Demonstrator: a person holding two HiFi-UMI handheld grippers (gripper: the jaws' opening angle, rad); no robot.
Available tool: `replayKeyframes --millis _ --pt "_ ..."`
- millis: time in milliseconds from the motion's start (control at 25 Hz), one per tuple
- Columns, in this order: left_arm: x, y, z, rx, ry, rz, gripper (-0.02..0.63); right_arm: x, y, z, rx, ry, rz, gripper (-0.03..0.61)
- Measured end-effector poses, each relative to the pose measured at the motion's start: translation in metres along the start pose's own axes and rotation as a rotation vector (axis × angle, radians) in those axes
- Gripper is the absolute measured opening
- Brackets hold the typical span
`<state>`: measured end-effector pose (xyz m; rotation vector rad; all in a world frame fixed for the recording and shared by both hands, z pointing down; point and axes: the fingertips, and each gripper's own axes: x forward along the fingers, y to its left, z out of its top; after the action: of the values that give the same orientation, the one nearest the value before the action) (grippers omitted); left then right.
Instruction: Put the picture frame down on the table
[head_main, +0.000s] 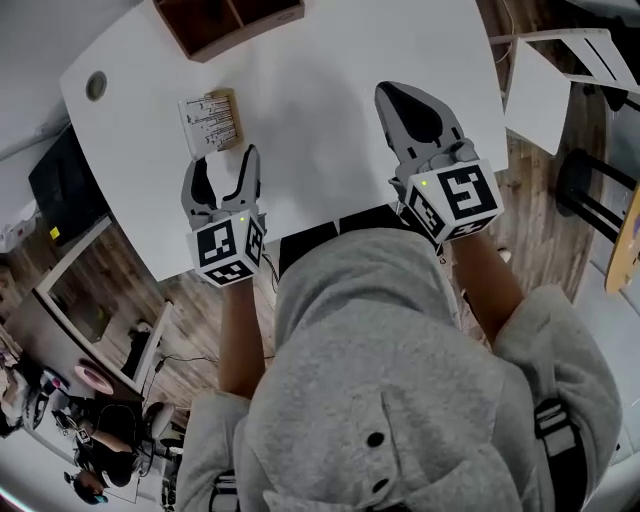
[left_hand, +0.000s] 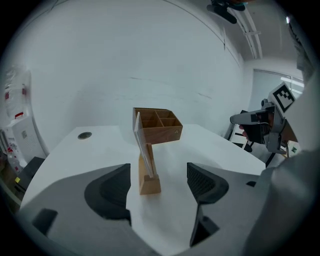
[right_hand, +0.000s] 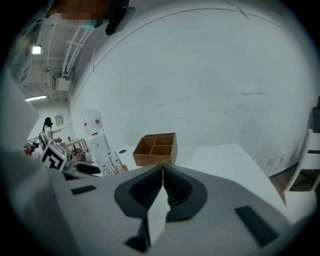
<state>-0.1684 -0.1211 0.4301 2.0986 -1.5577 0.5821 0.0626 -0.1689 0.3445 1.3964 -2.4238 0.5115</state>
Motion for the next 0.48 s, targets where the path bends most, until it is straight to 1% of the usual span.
replayKeyframes --millis 120,200,400,440,480 --pt "-0.010 0.006 0.004 0.000 -0.002 0.003 0.336 -0.006 -0.001 0.009 -0.010 -0.010 -0.014 0.026" --pt "-0.020 0.000 0.010 -0.003 -0.012 0.005 0.336 -0.018 -0.007 0.015 -0.020 -0.020 -0.025 0.026" --pt "-0.054 -0.008 0.048 -0.001 -0.100 0.020 0.333 -0.044 -0.017 0.038 -0.030 -0.063 -0.047 0.026" --pt "-0.060 -0.010 0.056 -0.002 -0.123 0.024 0.322 -0.048 -0.019 0.041 -0.028 -0.070 -0.049 0.026" --pt "-0.065 -0.013 0.063 -0.002 -0.144 0.029 0.270 -0.052 -0.020 0.043 -0.027 -0.077 -0.050 0.026"
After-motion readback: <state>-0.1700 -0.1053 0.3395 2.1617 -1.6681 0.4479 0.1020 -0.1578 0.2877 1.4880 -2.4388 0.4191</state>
